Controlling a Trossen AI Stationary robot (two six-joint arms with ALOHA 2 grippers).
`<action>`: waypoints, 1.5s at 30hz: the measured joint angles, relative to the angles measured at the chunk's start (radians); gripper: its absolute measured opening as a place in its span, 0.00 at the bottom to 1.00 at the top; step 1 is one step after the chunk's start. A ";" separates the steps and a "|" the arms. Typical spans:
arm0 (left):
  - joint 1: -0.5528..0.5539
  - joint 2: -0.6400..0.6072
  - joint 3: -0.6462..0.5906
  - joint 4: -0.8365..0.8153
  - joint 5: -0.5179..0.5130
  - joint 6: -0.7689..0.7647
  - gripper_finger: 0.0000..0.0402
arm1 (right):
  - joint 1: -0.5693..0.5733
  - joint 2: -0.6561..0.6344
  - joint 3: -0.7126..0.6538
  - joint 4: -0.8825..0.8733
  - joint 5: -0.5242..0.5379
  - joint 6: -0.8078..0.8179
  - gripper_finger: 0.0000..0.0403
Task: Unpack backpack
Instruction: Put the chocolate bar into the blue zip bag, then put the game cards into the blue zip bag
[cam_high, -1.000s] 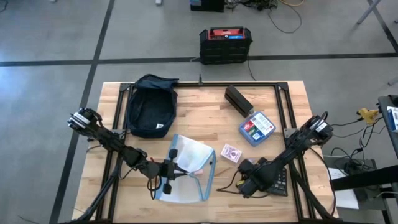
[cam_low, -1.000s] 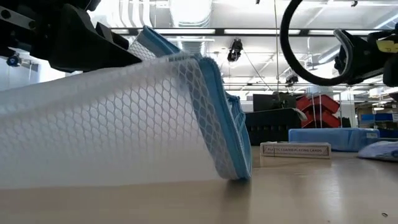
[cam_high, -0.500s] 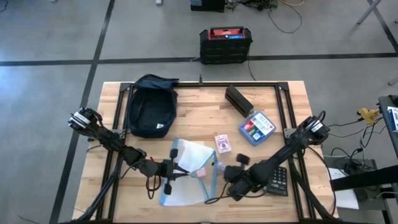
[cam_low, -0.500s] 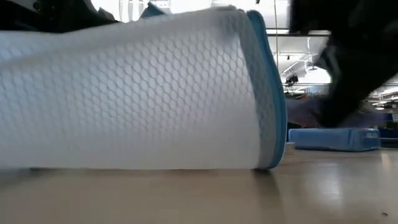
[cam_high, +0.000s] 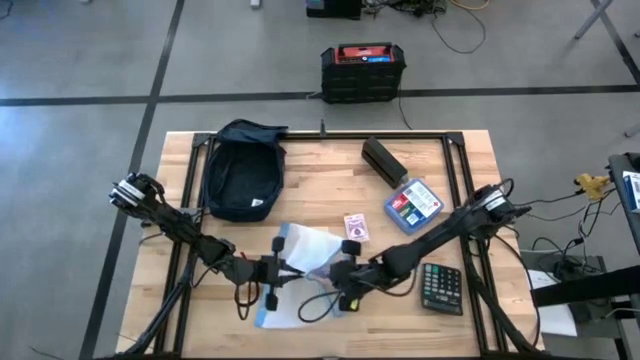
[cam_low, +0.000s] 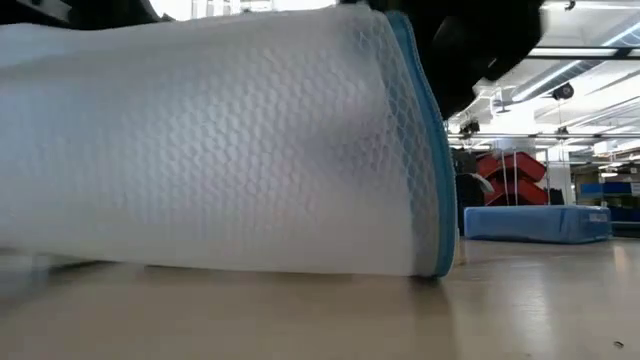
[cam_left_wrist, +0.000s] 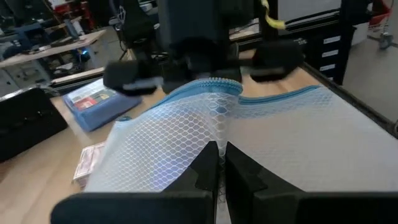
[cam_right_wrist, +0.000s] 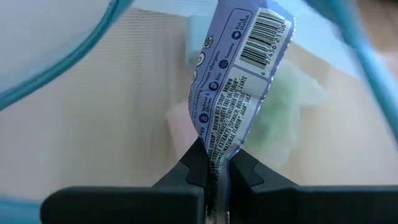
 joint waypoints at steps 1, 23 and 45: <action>0.000 0.000 0.000 0.000 -0.001 0.000 0.00 | -0.007 0.018 0.000 0.032 0.000 -0.022 0.02; 0.003 0.000 0.000 -0.015 -0.001 0.004 0.00 | -0.042 0.157 0.042 0.242 0.034 -0.149 0.49; 0.003 0.000 0.001 -0.068 -0.001 -0.007 0.00 | 0.065 -0.116 0.042 -0.287 0.053 0.230 0.79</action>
